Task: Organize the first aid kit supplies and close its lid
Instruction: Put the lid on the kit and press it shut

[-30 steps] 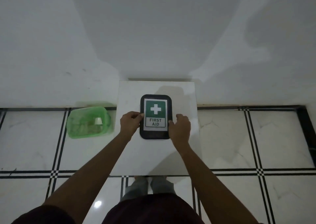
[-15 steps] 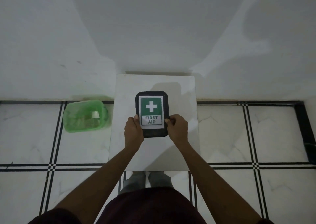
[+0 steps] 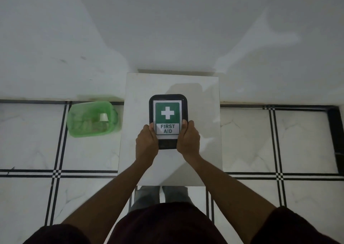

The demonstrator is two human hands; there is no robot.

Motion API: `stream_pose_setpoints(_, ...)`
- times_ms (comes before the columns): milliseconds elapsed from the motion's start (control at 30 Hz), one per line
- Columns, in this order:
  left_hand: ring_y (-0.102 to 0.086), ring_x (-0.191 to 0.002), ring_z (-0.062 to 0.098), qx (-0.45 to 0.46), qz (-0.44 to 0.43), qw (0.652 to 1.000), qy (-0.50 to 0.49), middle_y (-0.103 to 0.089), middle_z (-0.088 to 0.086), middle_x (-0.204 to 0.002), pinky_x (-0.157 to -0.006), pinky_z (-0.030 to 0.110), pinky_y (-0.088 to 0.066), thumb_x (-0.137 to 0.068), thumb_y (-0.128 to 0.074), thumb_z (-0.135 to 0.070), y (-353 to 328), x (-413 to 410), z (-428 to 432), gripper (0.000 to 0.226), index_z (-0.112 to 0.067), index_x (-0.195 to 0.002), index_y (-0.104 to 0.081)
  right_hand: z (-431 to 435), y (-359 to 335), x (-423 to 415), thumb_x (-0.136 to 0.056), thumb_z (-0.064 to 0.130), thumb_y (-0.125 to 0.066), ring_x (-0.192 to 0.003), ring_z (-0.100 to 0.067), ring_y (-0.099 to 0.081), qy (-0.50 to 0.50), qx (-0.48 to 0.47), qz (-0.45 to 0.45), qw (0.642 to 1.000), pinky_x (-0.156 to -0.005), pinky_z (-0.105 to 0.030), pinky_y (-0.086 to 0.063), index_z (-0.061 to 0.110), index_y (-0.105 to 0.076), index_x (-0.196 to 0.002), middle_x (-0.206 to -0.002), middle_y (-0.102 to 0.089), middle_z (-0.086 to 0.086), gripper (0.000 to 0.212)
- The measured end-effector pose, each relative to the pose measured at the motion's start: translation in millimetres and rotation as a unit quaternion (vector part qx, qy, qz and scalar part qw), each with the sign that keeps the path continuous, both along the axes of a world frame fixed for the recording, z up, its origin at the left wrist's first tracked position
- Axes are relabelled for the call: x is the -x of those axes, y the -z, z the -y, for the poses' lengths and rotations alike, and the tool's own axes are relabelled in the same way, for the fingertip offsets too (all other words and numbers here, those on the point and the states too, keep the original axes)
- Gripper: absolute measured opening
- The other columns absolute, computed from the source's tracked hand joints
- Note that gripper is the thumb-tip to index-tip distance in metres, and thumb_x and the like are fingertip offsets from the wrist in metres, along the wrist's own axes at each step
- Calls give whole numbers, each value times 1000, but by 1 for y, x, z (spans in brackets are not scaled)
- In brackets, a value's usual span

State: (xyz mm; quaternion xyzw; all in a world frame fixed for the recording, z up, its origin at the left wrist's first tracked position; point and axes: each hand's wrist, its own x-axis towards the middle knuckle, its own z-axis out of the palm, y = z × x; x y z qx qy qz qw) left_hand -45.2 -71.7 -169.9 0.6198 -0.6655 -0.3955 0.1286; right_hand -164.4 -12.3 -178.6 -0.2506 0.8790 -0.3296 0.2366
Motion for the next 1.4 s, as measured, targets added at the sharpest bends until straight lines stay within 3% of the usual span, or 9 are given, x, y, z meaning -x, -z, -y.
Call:
stream_pose_setpoints(233, -64, -86, 29, -1, 36, 998, -44, -61, 10, -94, -57, 28, -45, -100, -24, -39, -13, 26, 23, 34, -11, -100, -42, -1, -1, 4, -99, 45, -24, -73, -16, -68, -29, -21, 3, 999, -54, -16, -52, 17, -45, -94, -86, -63, 2, 35)
stream_pose_setpoints(300, -54, -111, 34, 84, 65, 994, -11, -54, 14, -121, -76, 44, -52, -99, -28, -40, -15, 37, 37, 40, -12, -126, -38, 5, -4, 7, -98, 46, -27, -85, -21, -66, -51, -64, -41, 996, -64, -25, -57, 16, -45, -101, -94, -62, -2, 35)
stream_pose_setpoints(367, -26, -140, 37, 143, 113, 978, 105, -27, 15, -154, -99, 55, -40, -100, -30, -35, -10, 42, 43, 55, -14, -148, -15, 11, -7, 10, -94, 45, -42, -108, -28, -58, -94, -92, -162, 978, -85, -37, -56, 11, -43, -122, -116, -58, -10, 44)
stream_pose_setpoints(400, -10, -148, 33, 159, 118, 966, 166, -11, 11, -161, -108, 54, -32, -100, -28, -34, -6, 42, 43, 59, -14, -151, -5, 15, -8, 13, -89, 48, -51, -122, -31, -49, -138, -100, -212, 962, -96, -42, -49, 8, -35, -135, -132, -51, -13, 63)
stream_pose_setpoints(467, 7, -150, 23, 158, 97, 958, 219, 4, 7, -163, -118, 52, -22, -101, -23, -34, -1, 42, 44, 60, -12, -151, 2, 22, -6, 22, -84, 54, -57, -143, -33, -24, -220, -86, -231, 944, -111, -46, -29, 4, -17, -147, -153, -27, -18, 89)
stream_pose_setpoints(600, 10, -149, 22, 133, 64, 966, 211, 6, 12, -162, -122, 49, -14, -99, -15, -40, 2, 39, 47, 64, -6, -151, 1, 34, 0, 36, -90, 52, -50, -148, -27, 2, -289, -66, -226, 928, -120, -46, -11, 2, -8, -149, -159, -5, -16, 88)
stream_pose_setpoints(833, 7, -150, 22, 110, 52, 971, 207, 3, 10, -162, -123, 43, -12, -95, -5, -55, 7, 38, 50, 73, -8, -151, 0, 49, 5, 37, -93, 42, -52, -146, -32, -13, -304, -48, -234, 922, -119, -35, -5, -4, -24, -144, -155, -22, -20, 75)
stream_pose_setpoints(933, 1, -150, 27, 125, 60, 966, 216, -4, 15, -161, -121, 47, -18, -97, -7, -54, 7, 37, 50, 73, -4, -150, -5, 54, 3, 36, -94, 48, -41, -142, -36, -22, -309, -52, -235, 920, -117, -37, -7, -7, -30, -141, -151, -30, -25, 74)
stream_pose_setpoints(1400, 0, -149, 28, 134, 71, 957, 249, -8, 18, -160, -121, 39, -17, -98, -2, -50, 8, 40, 58, 73, 1, -149, -9, 58, 3, 37, -95, 51, -30, -144, -38, -14, -307, -87, -185, 929, -116, -39, -10, -6, -19, -145, -153, -22, -25, 77)
